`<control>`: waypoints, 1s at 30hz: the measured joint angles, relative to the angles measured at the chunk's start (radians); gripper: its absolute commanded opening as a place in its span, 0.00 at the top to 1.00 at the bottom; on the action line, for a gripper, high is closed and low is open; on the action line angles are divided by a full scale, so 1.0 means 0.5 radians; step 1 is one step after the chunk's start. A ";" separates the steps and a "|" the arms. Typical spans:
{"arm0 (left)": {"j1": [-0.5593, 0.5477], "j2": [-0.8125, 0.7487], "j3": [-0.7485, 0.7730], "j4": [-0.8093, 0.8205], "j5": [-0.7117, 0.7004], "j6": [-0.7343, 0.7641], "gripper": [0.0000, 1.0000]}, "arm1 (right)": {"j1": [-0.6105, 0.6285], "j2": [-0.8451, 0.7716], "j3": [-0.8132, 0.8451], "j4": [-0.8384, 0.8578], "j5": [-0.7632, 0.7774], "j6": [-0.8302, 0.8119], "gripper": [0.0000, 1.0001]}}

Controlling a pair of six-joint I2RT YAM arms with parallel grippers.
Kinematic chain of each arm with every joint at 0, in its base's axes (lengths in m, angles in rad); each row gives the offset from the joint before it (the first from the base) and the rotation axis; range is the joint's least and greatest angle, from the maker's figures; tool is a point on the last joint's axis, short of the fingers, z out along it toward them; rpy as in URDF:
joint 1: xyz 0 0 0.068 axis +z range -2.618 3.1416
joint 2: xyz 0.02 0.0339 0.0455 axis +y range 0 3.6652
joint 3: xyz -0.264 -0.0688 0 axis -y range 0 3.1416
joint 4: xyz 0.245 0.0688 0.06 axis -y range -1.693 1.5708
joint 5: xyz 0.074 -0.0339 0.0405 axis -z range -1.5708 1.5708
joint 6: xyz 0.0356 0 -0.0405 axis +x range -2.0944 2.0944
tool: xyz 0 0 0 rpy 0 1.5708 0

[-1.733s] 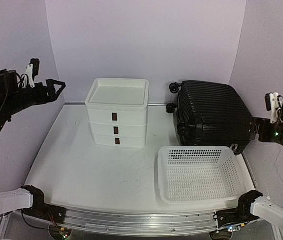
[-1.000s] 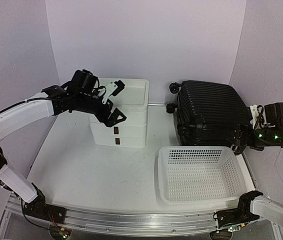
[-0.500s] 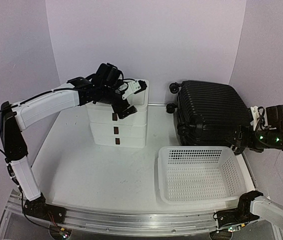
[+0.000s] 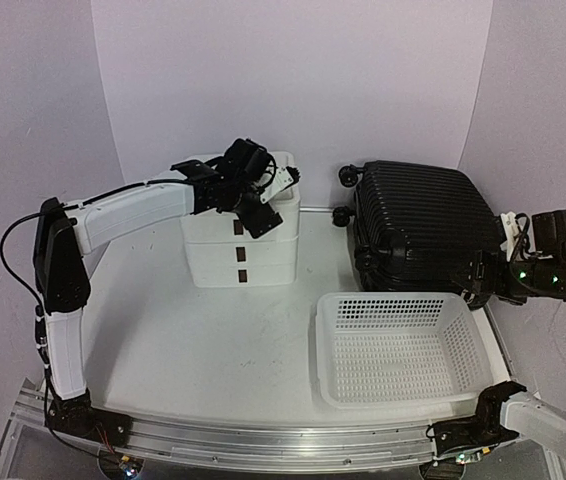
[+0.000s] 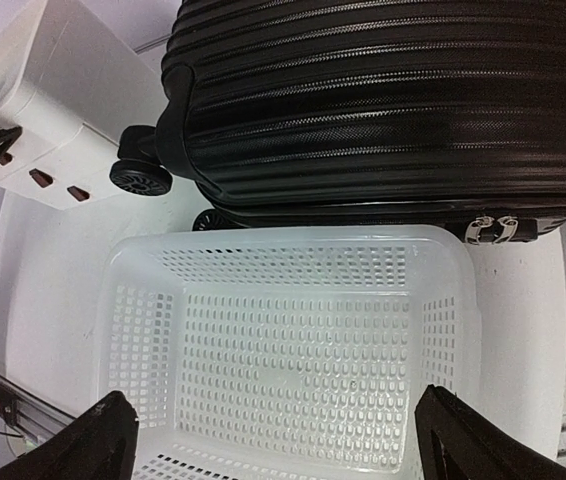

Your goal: Open, take out, and arrange the luggage

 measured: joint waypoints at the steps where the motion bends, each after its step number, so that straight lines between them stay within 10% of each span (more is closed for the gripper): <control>1: 0.005 0.021 0.001 -0.005 -0.060 -0.031 0.06 | 0.000 0.001 0.000 0.000 -0.001 0.000 0.02; 30: 0.943 -0.005 0.010 -0.438 -0.584 -1.015 0.23 | 0.000 0.089 -0.072 0.108 -0.105 0.080 0.02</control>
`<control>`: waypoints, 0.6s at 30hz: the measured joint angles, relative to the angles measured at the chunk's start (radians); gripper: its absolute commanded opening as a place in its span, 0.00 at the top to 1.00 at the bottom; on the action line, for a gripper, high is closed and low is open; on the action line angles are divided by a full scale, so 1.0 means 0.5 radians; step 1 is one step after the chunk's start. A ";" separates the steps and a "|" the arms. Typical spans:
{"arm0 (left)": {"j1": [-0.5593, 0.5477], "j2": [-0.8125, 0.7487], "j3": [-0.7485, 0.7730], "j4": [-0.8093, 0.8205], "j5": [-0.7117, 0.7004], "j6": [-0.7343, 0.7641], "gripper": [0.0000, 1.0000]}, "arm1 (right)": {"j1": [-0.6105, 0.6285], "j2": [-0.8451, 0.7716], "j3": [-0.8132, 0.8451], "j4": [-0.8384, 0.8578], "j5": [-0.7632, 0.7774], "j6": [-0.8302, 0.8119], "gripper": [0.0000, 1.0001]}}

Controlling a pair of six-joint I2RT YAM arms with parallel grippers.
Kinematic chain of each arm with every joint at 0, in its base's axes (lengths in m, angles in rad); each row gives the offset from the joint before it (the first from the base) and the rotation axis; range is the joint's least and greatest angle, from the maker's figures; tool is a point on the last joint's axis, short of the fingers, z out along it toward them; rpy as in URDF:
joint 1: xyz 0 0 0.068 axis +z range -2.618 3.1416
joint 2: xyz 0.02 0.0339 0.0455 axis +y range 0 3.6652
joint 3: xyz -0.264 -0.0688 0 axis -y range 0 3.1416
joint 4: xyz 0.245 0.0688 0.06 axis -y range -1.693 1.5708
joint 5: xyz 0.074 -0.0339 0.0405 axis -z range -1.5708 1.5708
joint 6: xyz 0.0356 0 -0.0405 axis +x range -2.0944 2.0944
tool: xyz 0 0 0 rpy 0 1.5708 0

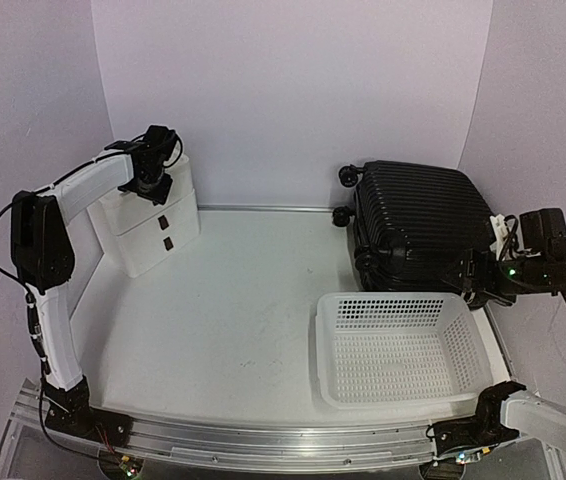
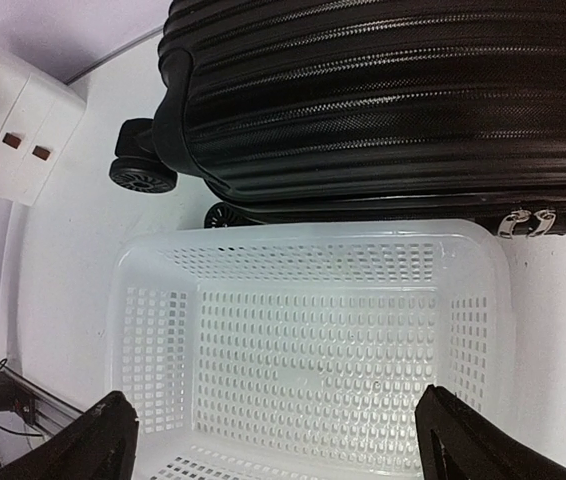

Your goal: Open, take out, and arrange the luggage

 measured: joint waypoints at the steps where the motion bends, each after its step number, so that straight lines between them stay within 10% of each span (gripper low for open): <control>1: 0.017 0.012 0.023 -0.019 0.009 -0.009 0.23 | 0.000 0.005 -0.004 0.000 -0.002 0.002 0.02; 18: 0.018 0.306 0.760 -0.368 0.616 -0.095 0.01 | 0.113 0.286 -0.011 -0.005 -0.195 -0.031 0.02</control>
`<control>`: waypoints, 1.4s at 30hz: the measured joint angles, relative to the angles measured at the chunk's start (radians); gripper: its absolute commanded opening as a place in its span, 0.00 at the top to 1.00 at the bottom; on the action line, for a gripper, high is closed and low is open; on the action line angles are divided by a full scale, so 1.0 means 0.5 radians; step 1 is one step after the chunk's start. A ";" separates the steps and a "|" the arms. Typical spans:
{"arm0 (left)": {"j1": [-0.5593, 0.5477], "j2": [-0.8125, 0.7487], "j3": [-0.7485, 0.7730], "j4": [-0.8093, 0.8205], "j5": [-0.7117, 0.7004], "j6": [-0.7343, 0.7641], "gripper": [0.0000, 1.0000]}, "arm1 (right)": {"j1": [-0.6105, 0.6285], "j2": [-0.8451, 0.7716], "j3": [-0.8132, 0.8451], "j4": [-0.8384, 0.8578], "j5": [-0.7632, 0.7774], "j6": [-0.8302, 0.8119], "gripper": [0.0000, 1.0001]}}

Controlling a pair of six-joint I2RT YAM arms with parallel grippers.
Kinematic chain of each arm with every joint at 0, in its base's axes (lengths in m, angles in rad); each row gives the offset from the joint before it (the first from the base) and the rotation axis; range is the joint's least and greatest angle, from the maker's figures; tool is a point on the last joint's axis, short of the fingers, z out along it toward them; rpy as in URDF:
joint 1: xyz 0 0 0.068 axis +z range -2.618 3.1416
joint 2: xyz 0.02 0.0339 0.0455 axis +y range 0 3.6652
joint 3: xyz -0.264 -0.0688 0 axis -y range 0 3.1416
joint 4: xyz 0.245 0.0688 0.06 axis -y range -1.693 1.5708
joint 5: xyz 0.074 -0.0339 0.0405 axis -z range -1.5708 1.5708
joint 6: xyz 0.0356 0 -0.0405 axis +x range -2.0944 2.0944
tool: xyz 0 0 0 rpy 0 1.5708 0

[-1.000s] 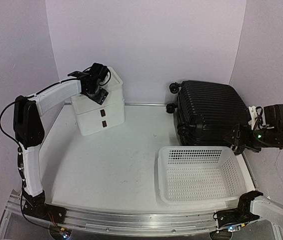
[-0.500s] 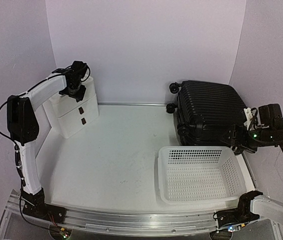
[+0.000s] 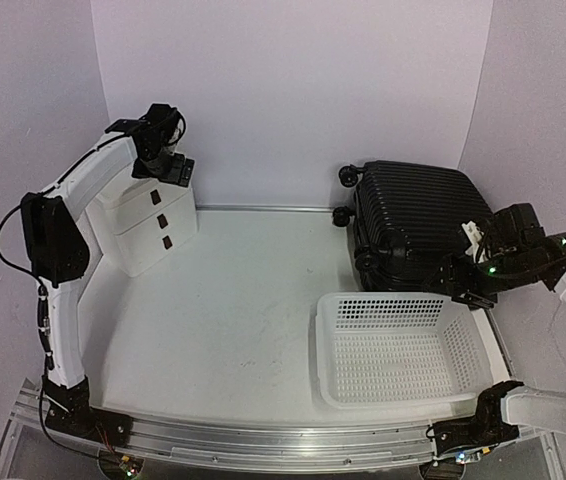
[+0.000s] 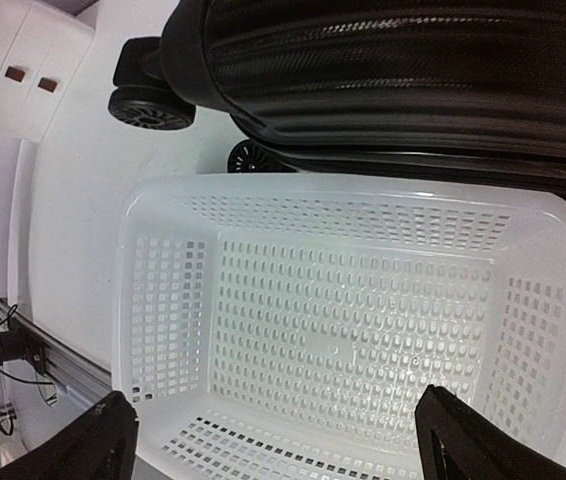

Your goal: Open, take out, and arrange the luggage

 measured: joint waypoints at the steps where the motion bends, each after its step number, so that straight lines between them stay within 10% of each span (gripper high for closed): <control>1: -0.030 -0.059 -0.043 0.000 0.057 -0.009 0.00 | 0.020 0.011 0.000 0.000 0.000 -0.002 0.02; 11: -0.936 -0.813 -0.832 0.272 0.825 -0.384 0.01 | 0.059 0.079 0.000 0.002 0.027 -0.029 0.02; 21: -1.250 -0.546 -1.537 0.840 1.469 -1.058 0.00 | 0.059 0.060 0.000 0.002 0.043 -0.037 0.02; 33: -1.490 -0.200 -1.526 1.003 1.411 -1.254 0.31 | 0.059 -0.062 -0.052 -0.003 0.056 -0.036 0.02; 42: -1.347 -0.613 -1.911 0.739 0.966 -1.112 0.45 | 0.059 -0.062 -0.061 -0.017 0.059 -0.036 0.02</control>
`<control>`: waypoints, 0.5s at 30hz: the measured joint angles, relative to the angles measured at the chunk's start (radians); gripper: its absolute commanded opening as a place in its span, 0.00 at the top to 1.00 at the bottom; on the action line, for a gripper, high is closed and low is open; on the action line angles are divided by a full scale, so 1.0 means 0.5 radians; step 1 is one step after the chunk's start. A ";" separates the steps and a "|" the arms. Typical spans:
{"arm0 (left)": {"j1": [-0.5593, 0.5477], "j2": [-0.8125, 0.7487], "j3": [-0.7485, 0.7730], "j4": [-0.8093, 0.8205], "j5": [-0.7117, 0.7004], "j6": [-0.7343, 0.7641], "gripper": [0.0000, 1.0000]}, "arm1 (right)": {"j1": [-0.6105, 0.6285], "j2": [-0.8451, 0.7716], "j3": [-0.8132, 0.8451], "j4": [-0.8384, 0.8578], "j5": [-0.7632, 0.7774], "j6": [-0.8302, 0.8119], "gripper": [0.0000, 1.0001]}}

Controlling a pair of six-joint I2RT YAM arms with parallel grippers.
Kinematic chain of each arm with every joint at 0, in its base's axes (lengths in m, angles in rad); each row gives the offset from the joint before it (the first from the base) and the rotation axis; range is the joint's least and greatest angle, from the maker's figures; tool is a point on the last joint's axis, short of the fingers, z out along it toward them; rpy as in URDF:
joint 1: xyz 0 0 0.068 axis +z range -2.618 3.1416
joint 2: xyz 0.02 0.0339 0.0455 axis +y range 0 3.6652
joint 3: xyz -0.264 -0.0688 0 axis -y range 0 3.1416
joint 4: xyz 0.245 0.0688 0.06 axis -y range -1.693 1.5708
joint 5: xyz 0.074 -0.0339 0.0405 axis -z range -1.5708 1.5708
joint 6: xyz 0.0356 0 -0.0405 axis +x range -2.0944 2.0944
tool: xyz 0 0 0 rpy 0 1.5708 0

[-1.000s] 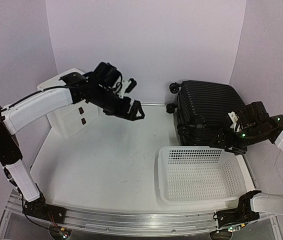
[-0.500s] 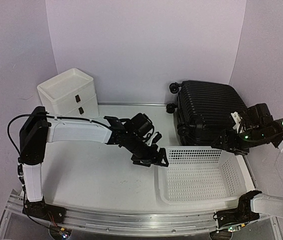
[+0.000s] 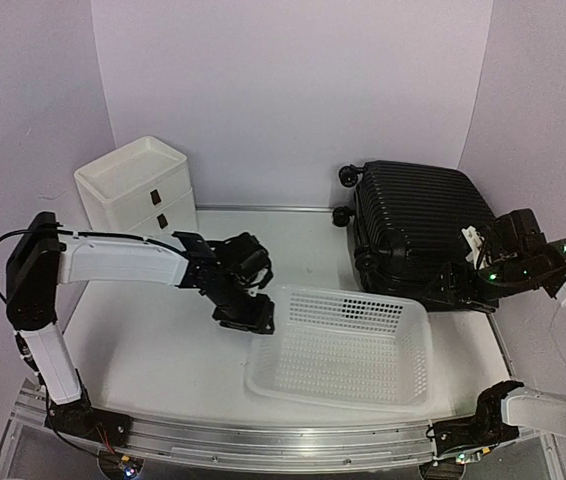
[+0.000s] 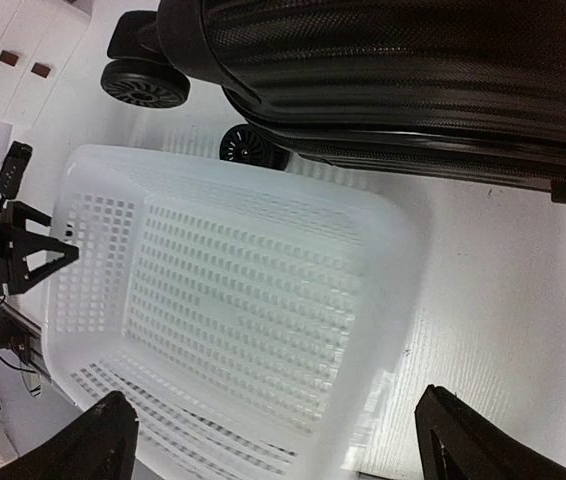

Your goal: Open, take out, and arrange the luggage

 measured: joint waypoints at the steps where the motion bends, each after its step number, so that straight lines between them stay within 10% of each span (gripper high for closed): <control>1: 0.061 -0.060 -0.070 -0.054 -0.047 0.017 0.45 | 0.000 0.000 0.000 -0.001 -0.001 -0.001 0.02; 15: 0.936 -1.019 -0.605 -0.899 -0.902 -0.101 0.00 | 0.000 0.005 0.001 -0.005 -0.004 -0.002 0.02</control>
